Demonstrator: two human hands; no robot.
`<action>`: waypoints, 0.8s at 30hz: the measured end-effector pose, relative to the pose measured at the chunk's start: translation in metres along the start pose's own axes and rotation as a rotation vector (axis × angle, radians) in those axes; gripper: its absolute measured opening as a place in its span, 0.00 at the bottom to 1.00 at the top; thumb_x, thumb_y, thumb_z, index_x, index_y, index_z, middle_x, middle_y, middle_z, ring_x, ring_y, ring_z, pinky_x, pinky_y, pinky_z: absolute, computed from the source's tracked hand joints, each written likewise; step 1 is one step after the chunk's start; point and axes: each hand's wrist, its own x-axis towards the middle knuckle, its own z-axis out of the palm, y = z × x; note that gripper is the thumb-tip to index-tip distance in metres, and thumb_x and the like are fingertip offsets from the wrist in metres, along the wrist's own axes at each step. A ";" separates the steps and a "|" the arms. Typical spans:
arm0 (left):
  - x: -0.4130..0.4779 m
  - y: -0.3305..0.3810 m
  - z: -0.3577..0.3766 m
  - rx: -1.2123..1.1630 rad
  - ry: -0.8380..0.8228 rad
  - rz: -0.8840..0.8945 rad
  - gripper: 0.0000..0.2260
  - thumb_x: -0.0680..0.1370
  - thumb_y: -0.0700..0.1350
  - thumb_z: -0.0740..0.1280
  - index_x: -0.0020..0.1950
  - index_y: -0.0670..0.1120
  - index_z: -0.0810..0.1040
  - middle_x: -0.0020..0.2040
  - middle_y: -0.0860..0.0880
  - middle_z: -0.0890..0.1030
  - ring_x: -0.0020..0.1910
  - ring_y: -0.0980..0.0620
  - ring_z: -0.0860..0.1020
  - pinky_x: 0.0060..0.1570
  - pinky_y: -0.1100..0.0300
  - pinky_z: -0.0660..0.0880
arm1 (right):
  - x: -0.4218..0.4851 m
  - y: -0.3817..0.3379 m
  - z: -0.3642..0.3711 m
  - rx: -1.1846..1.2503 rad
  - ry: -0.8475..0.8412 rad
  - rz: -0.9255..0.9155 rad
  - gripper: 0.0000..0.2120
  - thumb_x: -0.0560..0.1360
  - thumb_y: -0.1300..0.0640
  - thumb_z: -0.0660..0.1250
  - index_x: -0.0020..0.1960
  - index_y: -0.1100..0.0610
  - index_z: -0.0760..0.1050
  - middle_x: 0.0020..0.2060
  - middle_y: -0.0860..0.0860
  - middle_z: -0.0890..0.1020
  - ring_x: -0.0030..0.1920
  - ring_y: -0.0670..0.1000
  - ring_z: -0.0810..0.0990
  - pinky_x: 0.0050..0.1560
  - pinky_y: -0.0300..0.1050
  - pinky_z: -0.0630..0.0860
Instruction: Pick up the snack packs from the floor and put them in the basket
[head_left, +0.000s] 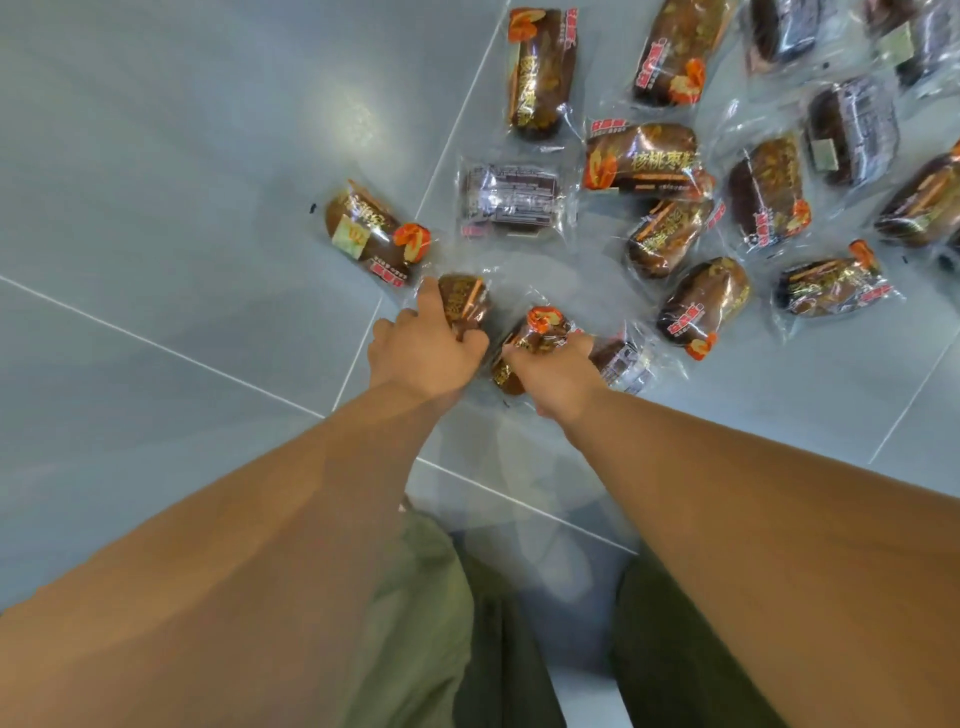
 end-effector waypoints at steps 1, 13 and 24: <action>-0.004 -0.007 0.001 0.000 -0.008 0.004 0.32 0.77 0.54 0.59 0.77 0.48 0.50 0.62 0.38 0.72 0.61 0.35 0.68 0.61 0.47 0.65 | 0.001 -0.002 0.007 0.006 0.025 0.012 0.45 0.70 0.41 0.70 0.73 0.59 0.48 0.66 0.61 0.70 0.63 0.62 0.73 0.64 0.57 0.72; -0.008 -0.064 0.003 -0.262 -0.160 0.029 0.30 0.80 0.49 0.57 0.77 0.60 0.44 0.64 0.41 0.63 0.54 0.38 0.74 0.55 0.55 0.67 | 0.021 -0.018 0.056 0.009 0.323 0.079 0.43 0.77 0.48 0.64 0.77 0.51 0.35 0.70 0.59 0.56 0.67 0.67 0.63 0.70 0.58 0.56; -0.065 -0.025 -0.042 -0.264 -0.202 -0.041 0.28 0.81 0.50 0.56 0.77 0.58 0.45 0.63 0.40 0.63 0.52 0.39 0.74 0.59 0.49 0.71 | -0.046 -0.017 -0.019 -0.097 0.141 -0.085 0.36 0.75 0.48 0.65 0.76 0.48 0.51 0.68 0.60 0.63 0.51 0.60 0.74 0.50 0.45 0.72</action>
